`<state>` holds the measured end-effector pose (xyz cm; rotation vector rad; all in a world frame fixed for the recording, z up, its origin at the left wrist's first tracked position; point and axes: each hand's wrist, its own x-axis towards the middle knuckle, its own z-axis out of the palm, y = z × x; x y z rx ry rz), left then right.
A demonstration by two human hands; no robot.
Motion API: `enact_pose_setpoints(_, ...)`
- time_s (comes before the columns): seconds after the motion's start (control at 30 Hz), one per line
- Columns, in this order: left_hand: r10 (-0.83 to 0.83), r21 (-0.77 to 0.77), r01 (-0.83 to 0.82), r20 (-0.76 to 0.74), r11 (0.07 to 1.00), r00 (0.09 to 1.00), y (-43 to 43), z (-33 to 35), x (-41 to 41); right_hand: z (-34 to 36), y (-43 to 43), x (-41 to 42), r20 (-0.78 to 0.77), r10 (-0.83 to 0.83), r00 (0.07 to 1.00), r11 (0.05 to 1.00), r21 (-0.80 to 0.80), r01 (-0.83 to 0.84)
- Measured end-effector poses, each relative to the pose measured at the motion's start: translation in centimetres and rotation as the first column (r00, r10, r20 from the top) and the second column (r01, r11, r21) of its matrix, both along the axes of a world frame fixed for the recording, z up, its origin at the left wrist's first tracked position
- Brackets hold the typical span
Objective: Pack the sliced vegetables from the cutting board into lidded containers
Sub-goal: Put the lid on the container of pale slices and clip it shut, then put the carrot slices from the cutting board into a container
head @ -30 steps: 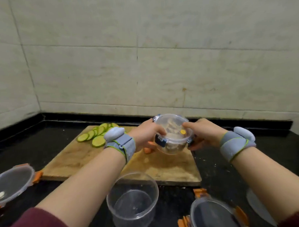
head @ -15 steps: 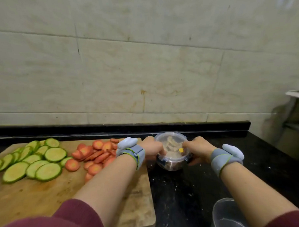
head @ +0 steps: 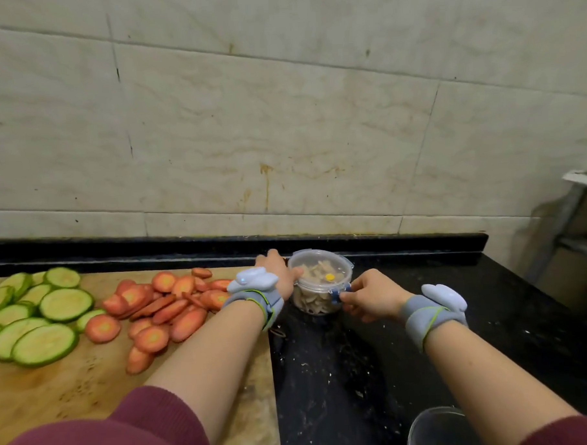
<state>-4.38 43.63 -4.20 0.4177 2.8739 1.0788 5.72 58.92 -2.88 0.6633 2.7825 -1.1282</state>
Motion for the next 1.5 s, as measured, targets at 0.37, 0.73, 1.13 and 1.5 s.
enact_pose_setpoints(0.37, -0.257, -0.246, 0.233, -0.070, 0.941, 0.964, -8.9, 6.7, 4.8, 5.2, -4.3, 2.8, -0.214, 0.100, 0.972, 0.956, 0.291, -0.035)
enact_pose_setpoints(0.73, -0.192, -0.045, 0.216, 0.305, 0.975, 0.933, -29.3, 5.6, 12.5, 4.7, -22.9, 7.9, 0.088, 0.631, 0.771, 0.775, -0.042, -0.630)
enact_pose_setpoints(1.13, -0.364, 0.063, 0.360, 0.241, 0.931, 0.900, -30.9, 1.7, 15.5, 1.5, -25.4, 9.5, 0.097, 0.610, 0.786, 0.790, -0.004, -0.613)
enact_pose_setpoints(1.5, -0.512, 0.127, 0.499, 0.296, 0.858, 0.806, -28.5, 0.8, 13.2, 2.4, -20.8, 6.6, 0.098, 0.498, 0.862, 0.860, -0.187, -0.475)
